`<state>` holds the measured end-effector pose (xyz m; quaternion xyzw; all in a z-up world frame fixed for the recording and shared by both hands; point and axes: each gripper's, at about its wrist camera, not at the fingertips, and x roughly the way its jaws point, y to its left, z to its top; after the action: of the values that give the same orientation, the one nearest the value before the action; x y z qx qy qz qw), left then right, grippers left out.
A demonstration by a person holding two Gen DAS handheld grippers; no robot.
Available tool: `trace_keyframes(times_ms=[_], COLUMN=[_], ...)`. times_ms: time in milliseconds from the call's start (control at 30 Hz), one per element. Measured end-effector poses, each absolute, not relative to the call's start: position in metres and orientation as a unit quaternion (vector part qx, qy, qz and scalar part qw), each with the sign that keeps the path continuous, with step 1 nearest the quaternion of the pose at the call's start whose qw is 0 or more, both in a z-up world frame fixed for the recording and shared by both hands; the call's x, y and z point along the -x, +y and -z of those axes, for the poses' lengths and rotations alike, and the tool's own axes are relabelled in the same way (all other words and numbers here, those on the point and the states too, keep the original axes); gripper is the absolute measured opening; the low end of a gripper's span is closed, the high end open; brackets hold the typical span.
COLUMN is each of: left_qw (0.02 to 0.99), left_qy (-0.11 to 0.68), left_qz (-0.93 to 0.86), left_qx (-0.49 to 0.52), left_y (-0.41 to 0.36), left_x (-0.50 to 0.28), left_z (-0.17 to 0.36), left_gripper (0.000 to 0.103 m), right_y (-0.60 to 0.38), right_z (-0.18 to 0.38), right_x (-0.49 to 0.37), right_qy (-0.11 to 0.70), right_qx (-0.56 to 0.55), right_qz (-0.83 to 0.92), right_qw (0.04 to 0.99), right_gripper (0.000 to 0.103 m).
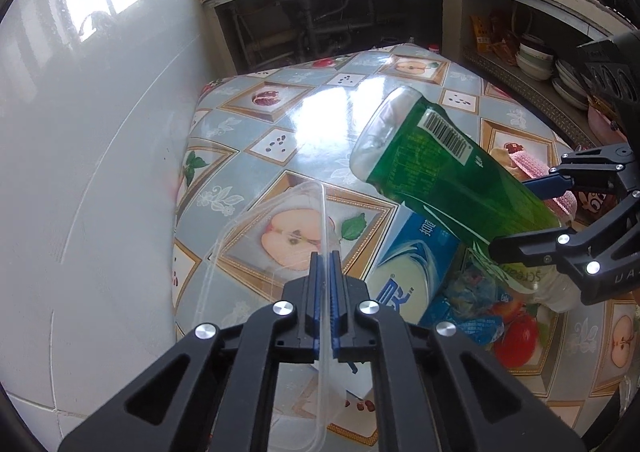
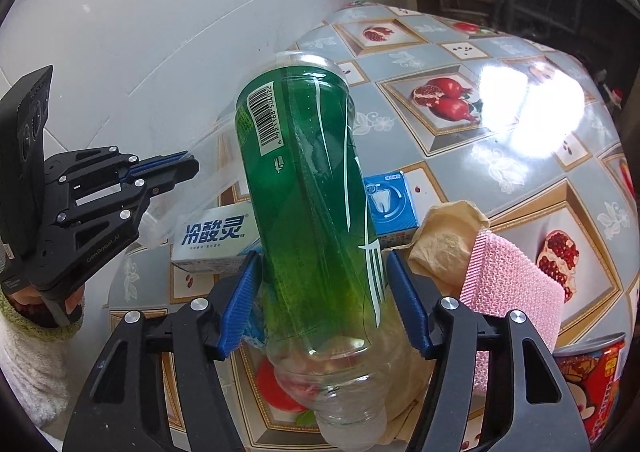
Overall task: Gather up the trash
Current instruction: 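Grasp the green bottle with the right tool while the left tool grasps the clear plastic container, then lift the green bottle and clear container off the table with both tools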
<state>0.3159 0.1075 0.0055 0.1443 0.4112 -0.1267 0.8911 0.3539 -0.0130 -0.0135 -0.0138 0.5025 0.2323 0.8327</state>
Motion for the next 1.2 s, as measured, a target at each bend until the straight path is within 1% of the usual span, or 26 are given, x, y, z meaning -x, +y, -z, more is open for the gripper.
trace_keyframes(times_ms=[333,800,1200], left_qw=[0.915,0.950,0.962], left_qy=[0.370,0.274,0.232], left_qz=[0.106,0.089,0.122], left_qx=[-0.124,-0.117,-0.075], left_y=[0.119,0.119,0.112], left_x=[-0.297,-0.239,-0.201], left_z=[-0.034,-0.094,-0.124], left_gripper=[0.003,0.003,0.003], right_y=[-0.029,-0.056,-0.076], right_z=[-0.007,-0.049,-0.075], right_x=[-0.342,-0.294,-0.258], right_qy=[0.482,0.427,0.390], right_qx=[-0.022,-0.062,-0.109], right_qz=[-0.227,-0.198,-0.201], right_qw=[0.846,0.880,0.892], right_gripper=[0.060,0.058,0.058])
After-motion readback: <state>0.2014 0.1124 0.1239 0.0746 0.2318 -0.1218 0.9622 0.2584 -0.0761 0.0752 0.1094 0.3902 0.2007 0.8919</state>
